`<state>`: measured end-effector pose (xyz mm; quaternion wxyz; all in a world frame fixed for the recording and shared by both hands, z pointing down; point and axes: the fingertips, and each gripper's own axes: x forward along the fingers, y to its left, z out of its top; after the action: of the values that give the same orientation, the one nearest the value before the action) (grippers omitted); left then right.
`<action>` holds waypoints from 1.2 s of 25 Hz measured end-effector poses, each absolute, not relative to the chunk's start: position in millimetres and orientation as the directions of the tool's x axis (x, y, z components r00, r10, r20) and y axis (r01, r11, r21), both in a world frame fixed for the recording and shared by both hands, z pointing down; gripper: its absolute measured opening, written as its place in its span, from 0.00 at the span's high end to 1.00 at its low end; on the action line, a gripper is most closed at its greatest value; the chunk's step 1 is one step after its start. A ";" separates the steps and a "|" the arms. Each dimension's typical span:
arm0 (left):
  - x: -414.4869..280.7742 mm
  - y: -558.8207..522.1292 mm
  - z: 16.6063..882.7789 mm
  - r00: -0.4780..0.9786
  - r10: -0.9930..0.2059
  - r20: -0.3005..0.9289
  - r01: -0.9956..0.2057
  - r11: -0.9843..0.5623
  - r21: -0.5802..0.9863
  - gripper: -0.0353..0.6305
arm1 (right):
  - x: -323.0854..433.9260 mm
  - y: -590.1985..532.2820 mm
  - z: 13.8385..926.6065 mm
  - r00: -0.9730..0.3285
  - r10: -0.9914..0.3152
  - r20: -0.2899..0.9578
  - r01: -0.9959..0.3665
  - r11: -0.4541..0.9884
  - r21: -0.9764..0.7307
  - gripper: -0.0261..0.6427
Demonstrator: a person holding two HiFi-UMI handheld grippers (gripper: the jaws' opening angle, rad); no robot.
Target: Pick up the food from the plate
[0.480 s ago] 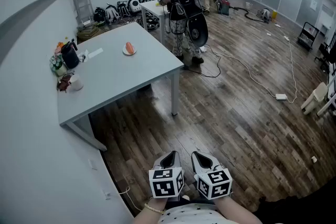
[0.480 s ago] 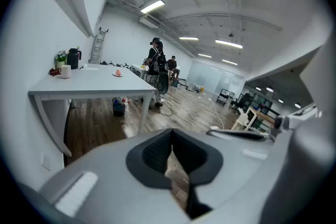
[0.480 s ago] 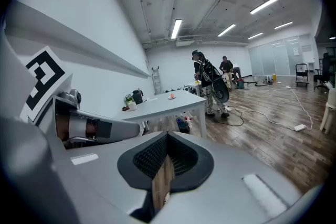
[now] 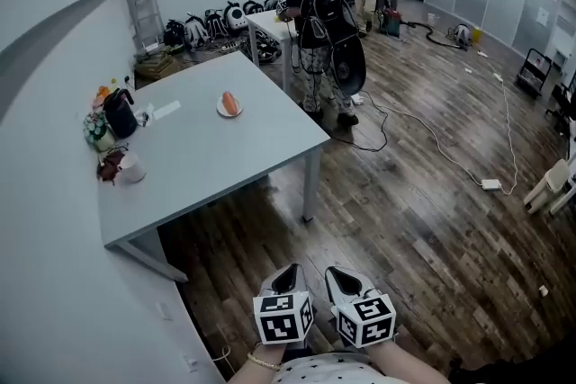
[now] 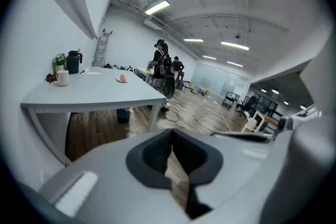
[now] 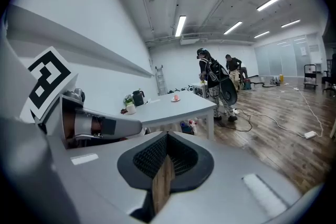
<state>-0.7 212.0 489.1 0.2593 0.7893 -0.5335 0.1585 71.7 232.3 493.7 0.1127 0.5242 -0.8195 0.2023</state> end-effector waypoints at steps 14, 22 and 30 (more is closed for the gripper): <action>-92.7 39.5 477.1 0.333 -0.791 0.514 -0.942 -0.252 0.222 0.94 | -15.0 56.4 477.5 -0.464 -0.806 0.368 -0.886 0.421 -0.196 0.96; -119.1 -25.3 479.2 0.294 -0.806 0.514 -0.953 -0.208 0.219 0.94 | -38.7 -8.0 482.9 -0.502 -0.776 0.381 -0.864 0.460 -0.202 0.96; -122.6 -115.3 481.2 0.220 -0.829 0.513 -0.969 -0.126 0.213 0.94 | -41.2 -103.5 492.9 -0.575 -0.716 0.395 -0.817 0.534 -0.220 0.96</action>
<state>-122.6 -115.3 481.2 0.2565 0.7378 -0.6093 0.1361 -41.2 -103.5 492.9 0.1296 0.4425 -0.8661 0.1932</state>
